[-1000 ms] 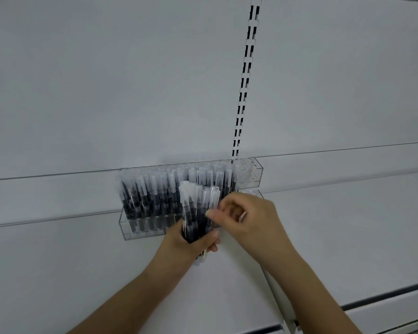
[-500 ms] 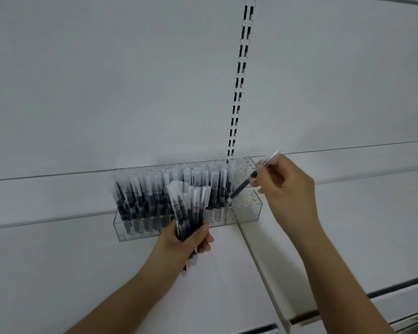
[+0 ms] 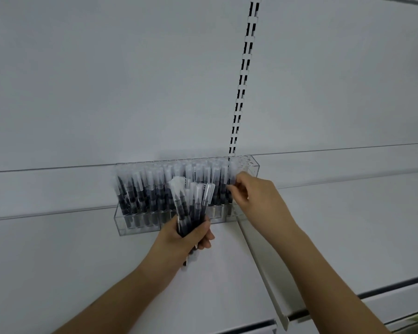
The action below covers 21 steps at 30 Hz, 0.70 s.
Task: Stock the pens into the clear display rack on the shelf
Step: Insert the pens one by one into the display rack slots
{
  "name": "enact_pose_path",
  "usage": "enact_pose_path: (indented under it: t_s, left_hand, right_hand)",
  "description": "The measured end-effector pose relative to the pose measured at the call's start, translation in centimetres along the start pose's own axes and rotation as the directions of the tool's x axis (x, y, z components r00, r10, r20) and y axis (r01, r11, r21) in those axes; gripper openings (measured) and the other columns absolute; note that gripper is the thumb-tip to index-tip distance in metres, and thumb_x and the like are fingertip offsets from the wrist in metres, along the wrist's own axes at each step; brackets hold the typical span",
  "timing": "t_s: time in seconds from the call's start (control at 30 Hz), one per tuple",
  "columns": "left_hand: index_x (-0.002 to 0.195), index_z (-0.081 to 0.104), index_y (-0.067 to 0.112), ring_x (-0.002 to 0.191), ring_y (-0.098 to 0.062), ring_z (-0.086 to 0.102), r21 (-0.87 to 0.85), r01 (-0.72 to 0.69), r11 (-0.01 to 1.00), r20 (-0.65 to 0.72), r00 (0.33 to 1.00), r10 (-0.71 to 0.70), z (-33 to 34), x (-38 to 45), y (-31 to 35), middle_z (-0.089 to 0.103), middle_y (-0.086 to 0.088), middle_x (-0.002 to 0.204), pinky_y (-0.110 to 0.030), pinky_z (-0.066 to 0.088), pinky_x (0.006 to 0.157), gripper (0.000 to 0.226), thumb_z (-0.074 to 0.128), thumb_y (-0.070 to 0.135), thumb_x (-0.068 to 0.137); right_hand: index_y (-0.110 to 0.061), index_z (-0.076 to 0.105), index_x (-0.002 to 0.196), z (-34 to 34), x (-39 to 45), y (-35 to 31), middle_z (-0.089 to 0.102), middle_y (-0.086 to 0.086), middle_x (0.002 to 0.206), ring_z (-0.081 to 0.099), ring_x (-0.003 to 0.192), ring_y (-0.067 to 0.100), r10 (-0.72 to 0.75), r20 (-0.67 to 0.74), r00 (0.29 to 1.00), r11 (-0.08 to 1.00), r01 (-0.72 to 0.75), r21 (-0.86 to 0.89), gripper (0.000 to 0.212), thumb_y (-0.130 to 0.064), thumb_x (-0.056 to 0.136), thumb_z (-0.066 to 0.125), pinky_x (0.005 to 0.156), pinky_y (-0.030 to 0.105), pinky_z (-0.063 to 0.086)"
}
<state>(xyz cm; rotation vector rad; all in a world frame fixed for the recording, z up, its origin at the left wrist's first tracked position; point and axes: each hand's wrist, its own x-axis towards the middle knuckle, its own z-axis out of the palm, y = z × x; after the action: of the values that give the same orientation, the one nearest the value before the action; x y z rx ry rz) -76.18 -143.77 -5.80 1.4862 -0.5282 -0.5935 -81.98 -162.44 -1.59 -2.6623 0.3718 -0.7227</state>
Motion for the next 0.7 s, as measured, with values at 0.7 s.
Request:
enact_pose_path:
  t_s: [0.7]
  left_hand:
    - [0.091, 0.067, -0.002, 0.049, -0.003, 0.058, 0.115, -0.026, 0.993, 0.098, 0.995, 0.015, 0.7, 0.0, 0.0, 0.071, -0.001, 0.066, -0.012, 0.040, 0.045, 0.017, 0.061, 0.014, 0.092]
  right_hand:
    - [-0.010, 0.064, 0.075, 0.6, -4.1, -1.4, 0.067, 0.005, 0.065, 0.064, 0.060, 0.017, 0.301, -0.058, 0.952, 0.744, -0.196, 0.639, 0.016, -0.016, 0.090, 0.066, 0.059, 0.024, 0.050]
